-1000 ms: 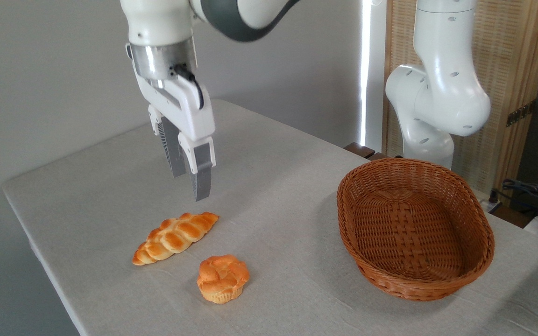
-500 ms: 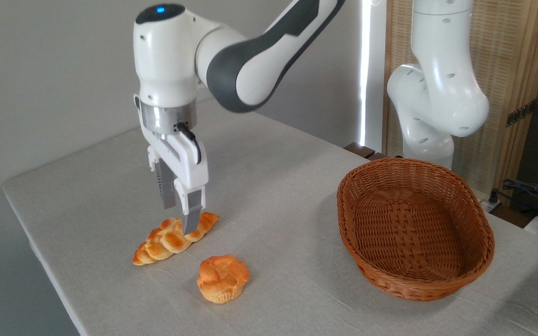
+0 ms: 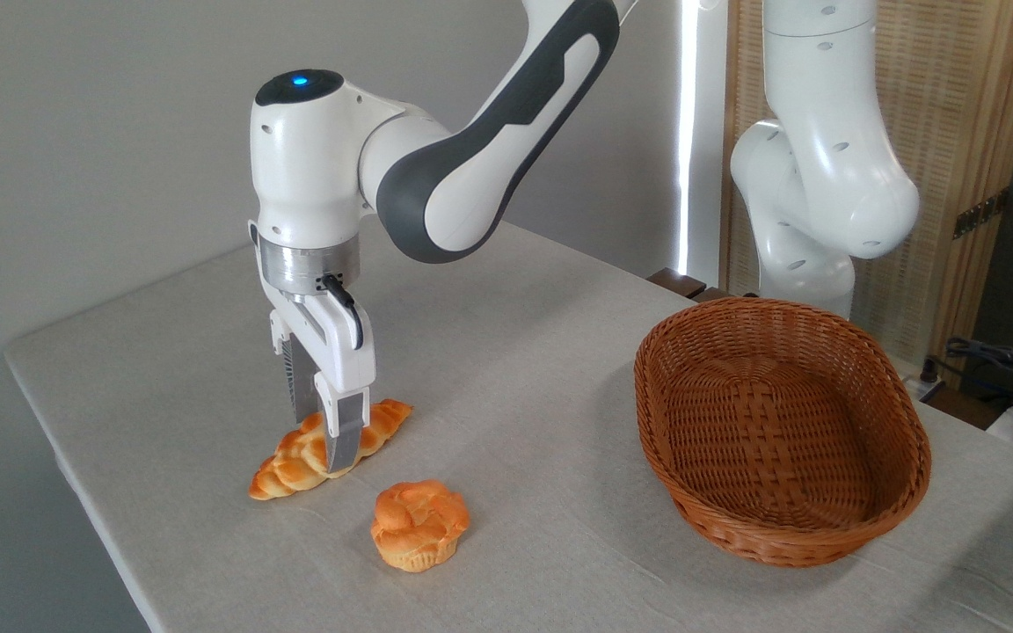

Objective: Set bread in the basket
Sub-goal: 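Close the gripper around the middle of the braided roll, then lift the braided roll and carry it over the wicker basket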

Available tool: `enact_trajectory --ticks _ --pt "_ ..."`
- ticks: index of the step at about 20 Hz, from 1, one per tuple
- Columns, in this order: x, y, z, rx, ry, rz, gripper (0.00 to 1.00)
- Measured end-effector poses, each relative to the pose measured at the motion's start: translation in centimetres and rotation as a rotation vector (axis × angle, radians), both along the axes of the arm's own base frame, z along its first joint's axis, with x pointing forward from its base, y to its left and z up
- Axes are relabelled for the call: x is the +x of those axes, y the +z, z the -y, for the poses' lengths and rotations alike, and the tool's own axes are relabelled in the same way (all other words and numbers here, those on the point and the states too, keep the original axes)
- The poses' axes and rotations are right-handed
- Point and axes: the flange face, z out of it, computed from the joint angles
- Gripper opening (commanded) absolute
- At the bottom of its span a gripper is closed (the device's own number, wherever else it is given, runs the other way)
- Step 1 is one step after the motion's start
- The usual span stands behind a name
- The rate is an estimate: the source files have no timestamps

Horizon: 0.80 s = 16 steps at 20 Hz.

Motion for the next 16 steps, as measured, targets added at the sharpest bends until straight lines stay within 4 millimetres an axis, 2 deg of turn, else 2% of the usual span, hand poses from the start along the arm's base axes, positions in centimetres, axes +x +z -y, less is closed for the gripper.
enact_trajectory --ticks 6,12,14,16 --pt "0.0 0.2 -0.1 -0.001 0.002 0.003 0.2" --pt "0.3 1.0 -1.4 -0.004 0.023 0.017 0.2" --pt "0.2 1.5 -2.1 -0.003 0.035 0.011 0.2" --pt "-0.3 3.1 -3.7 0.001 0.054 -0.03 0.21"
